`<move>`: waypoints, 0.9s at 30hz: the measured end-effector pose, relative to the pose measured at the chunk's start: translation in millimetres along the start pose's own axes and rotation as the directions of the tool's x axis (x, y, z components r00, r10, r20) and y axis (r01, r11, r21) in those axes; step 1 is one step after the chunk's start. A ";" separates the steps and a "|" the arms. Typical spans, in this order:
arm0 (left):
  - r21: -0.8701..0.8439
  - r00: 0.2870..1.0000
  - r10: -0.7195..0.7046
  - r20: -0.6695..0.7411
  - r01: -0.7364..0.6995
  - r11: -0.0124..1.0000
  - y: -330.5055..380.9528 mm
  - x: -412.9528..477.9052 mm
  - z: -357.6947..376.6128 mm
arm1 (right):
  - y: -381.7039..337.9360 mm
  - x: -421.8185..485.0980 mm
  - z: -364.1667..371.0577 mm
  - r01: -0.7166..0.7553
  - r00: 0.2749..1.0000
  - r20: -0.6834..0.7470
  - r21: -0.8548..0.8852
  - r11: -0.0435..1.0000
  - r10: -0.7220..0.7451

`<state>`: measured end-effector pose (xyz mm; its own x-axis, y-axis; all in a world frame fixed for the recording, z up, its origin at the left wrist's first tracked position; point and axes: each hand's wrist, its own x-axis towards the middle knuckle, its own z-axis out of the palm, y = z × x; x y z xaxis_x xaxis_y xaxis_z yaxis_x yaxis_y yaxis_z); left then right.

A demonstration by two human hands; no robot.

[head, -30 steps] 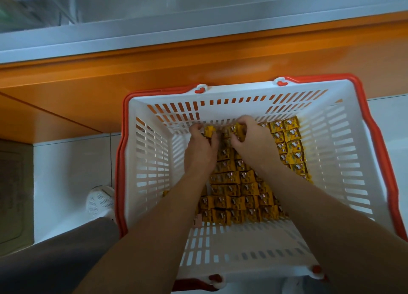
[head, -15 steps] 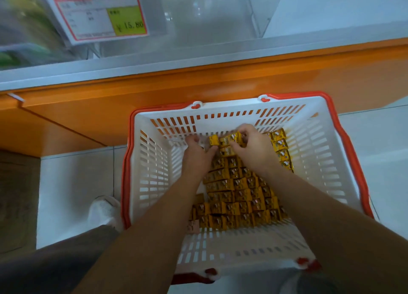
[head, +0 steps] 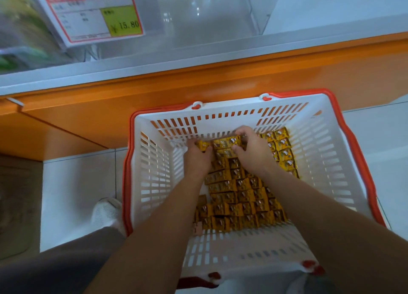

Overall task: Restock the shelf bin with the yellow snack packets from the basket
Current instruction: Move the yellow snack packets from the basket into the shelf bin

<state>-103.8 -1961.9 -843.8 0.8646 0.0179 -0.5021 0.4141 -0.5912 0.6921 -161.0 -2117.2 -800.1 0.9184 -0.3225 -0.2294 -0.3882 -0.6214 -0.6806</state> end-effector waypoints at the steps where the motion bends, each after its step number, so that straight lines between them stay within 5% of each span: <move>1: 0.006 1.000 0.008 0.003 -0.008 1.000 1.2 -0.1 -2.9 | -1.2 -1.2 -2.7 -0.003 1.000 -0.004 0.012 1.000 0.003; 10: 0.194 0.990 0.141 0.009 -0.140 0.971 45.7 -37.0 -70.1 | -45.7 -22.9 -63.8 0.010 0.998 0.066 0.092 0.996 -0.016; 19: 0.381 0.916 0.356 0.182 -0.400 0.834 156.8 -142.5 -189.9 | -153.9 -74.0 -196.3 0.196 0.959 0.232 -0.127 0.972 -0.163; 24: 0.194 0.759 0.644 0.094 -0.648 0.736 203.2 -225.1 -234.2 | -190.4 -112.8 -234.4 0.090 0.985 0.129 0.200 0.976 -0.118; 27: 0.244 0.666 0.746 0.020 -0.727 0.642 201.6 -255.4 -241.6 | -204.4 -132.2 -240.2 -0.037 0.988 0.150 0.454 0.890 -0.036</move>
<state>-172.4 -1890.8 -450.7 0.8789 -0.4453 0.1713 -0.4318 -0.5897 0.6825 -221.6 -2119.1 -463.5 0.9329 -0.1886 -0.3067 -0.3442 -0.2174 -0.9134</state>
